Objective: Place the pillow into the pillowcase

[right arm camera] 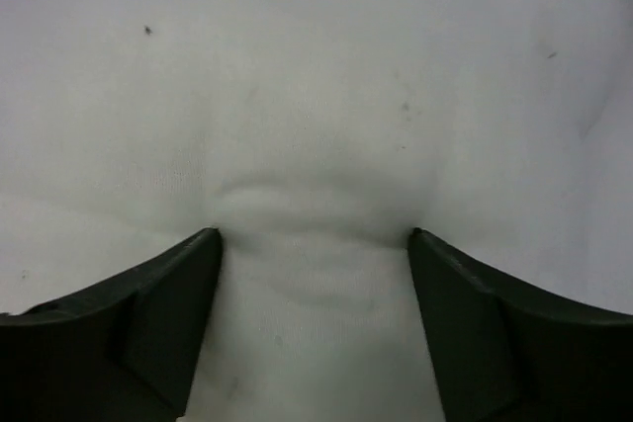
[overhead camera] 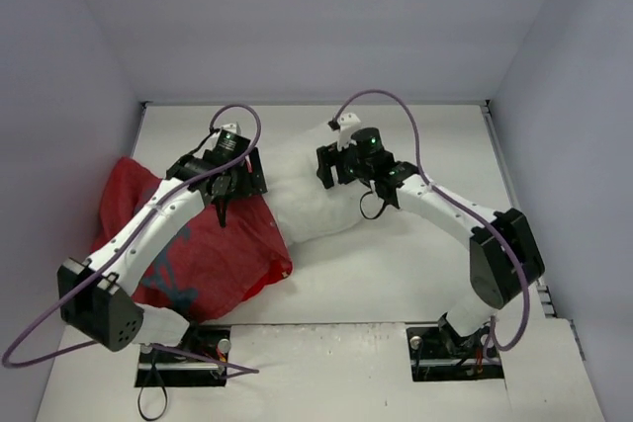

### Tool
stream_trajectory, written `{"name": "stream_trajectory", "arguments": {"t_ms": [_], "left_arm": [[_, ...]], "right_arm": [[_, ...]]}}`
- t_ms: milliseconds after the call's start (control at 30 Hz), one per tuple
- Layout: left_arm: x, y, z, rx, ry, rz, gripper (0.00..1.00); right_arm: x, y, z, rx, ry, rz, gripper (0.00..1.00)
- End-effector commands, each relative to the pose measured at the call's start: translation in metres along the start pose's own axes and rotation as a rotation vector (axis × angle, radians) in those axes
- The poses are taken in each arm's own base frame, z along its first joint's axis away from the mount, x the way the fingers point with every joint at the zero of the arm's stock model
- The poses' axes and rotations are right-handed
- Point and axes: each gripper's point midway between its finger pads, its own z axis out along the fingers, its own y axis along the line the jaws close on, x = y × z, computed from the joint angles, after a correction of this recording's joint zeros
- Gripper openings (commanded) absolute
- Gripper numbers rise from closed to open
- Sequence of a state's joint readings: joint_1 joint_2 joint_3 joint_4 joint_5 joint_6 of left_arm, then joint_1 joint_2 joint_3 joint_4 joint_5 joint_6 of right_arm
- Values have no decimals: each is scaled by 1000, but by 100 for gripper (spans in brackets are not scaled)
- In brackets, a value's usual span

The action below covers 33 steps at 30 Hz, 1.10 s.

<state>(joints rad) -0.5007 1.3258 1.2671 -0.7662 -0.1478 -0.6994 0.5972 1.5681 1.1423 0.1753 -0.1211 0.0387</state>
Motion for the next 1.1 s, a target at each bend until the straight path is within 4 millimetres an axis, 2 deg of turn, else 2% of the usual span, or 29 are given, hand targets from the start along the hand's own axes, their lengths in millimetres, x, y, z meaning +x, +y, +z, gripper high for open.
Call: {"name": "stream_trajectory", "arguments": {"t_ms": [0,33,67,133,167,200,267,300,333,433,500,600,633,667,800,833,900,1033,1067], "left_arm": [[-36,-4,3,13,-45,35,70],[-41,-6,8,7,-43,73,70],[-39,-11,24,0,-9,100,70],[-52,-31,30,68,-5,148,69],[-48,-38,44,80,26,163,69],[-51,-48,46,120,25,174,66],[-57,-63,45,179,18,198,66],[-61,-68,43,198,0,208,65],[-64,-70,37,211,-26,235,66],[-74,-68,25,215,-80,281,65],[-77,-59,22,170,-100,299,65],[-78,-38,14,77,-118,287,66],[-78,-34,9,61,-133,280,66],[-71,-23,13,17,-118,285,65],[-46,-4,18,-54,-51,307,66],[-41,-3,18,-62,-42,309,66],[-30,-1,22,-80,-23,316,66],[-21,-3,33,-101,12,322,66],[-21,2,36,-133,18,324,66]], "right_arm": [[38,21,2,-112,99,120,67],[44,28,-2,-123,106,131,60],[63,33,-6,-125,144,146,51],[66,55,-21,-133,131,129,42],[81,61,-29,-137,157,135,32],[76,78,-42,-157,132,161,29],[90,93,-56,-167,142,181,25],[84,107,-69,-180,115,194,25],[85,111,-75,-186,108,206,25],[75,119,-97,-206,58,274,24],[69,121,-107,-215,29,283,24],[61,119,-113,-203,4,246,37],[57,116,-113,-196,-5,207,45],[53,111,-111,-166,-21,182,50],[22,99,-109,-117,-80,40,69],[5,97,-109,-113,-112,-13,76],[-7,87,-97,-92,-111,-66,83],[-24,68,-78,-137,-101,-64,86],[-28,62,-74,-140,-102,-74,86]]}}
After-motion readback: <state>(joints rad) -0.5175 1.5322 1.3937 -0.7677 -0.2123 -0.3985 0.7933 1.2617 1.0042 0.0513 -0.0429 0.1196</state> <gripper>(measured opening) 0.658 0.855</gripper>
